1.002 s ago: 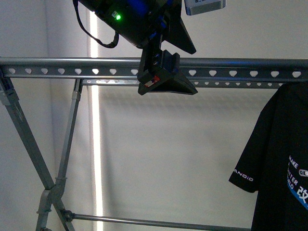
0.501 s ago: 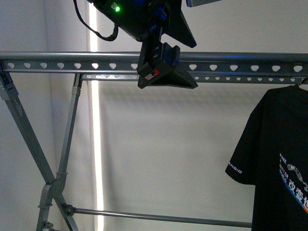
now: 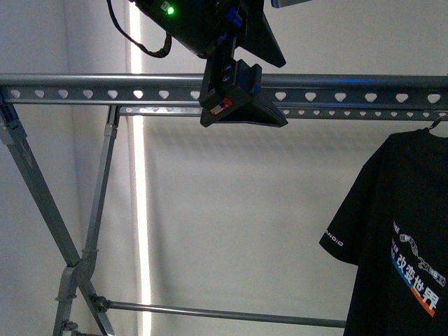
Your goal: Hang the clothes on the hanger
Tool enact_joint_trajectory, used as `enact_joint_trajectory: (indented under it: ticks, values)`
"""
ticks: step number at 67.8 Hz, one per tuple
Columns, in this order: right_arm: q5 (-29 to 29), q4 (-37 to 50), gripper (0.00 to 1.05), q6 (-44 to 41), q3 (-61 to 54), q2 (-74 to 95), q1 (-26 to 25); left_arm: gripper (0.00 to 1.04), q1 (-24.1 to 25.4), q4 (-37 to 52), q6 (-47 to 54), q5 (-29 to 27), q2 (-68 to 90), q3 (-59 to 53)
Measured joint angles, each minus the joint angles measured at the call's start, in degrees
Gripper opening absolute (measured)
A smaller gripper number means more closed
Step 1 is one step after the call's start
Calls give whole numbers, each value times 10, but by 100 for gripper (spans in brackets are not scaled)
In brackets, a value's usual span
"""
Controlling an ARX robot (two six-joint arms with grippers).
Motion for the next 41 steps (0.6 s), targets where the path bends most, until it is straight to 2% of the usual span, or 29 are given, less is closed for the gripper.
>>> enact_joint_trajectory:
  ticks: [24,35,41]
  values:
    - [26,-1,7,3,28,37,7,98,0,0,0,0,0,0]
    - [12,42,33,14,22,34,7,98,0,0,0,0,0,0]
    - [11,83,51,21,-11,15,3,98,0,0,0,0,0,0]
